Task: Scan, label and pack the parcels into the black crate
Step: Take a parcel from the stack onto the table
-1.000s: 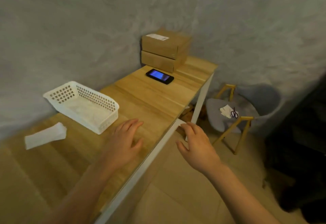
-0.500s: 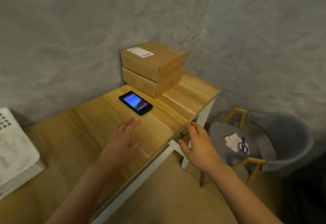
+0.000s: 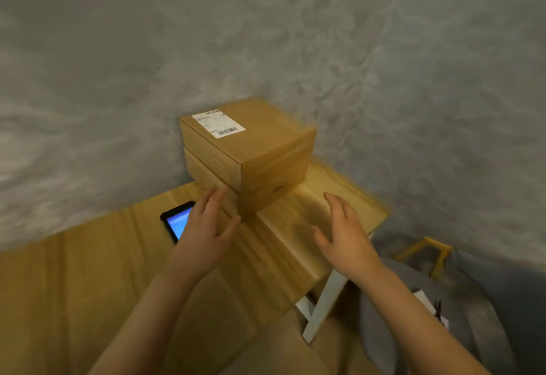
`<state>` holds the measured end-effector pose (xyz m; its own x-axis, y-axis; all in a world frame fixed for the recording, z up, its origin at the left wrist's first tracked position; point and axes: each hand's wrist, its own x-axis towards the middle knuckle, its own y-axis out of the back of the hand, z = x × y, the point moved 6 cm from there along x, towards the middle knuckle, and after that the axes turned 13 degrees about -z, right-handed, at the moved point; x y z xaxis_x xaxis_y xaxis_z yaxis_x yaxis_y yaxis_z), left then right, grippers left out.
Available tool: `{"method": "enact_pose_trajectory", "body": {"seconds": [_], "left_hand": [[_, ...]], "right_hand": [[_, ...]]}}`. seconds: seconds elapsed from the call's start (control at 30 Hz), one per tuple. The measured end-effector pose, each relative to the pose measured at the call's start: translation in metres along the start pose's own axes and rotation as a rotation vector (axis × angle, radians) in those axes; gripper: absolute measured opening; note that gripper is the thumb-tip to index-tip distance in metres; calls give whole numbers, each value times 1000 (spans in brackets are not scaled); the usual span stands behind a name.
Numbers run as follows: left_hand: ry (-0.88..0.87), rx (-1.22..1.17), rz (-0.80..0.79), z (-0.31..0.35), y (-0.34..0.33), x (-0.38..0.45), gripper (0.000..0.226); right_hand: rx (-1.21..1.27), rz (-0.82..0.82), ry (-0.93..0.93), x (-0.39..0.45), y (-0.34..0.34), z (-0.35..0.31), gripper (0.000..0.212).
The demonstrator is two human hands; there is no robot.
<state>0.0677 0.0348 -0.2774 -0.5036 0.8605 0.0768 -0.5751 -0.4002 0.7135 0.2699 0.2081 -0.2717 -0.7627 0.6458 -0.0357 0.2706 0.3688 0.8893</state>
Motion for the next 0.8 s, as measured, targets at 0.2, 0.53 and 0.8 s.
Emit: {"method": "enact_pose_trajectory", "body": {"seconds": [0.2, 0.53, 0.8], "left_hand": [[24, -86, 98, 10, -5, 41, 72], [89, -185, 313, 33, -7, 66, 89], [155, -181, 411, 40, -14, 72, 78]], "right_hand": [[62, -27, 40, 90, 29, 22, 78], [509, -92, 256, 216, 56, 39, 100], [264, 0, 492, 210, 62, 32, 71]]}}
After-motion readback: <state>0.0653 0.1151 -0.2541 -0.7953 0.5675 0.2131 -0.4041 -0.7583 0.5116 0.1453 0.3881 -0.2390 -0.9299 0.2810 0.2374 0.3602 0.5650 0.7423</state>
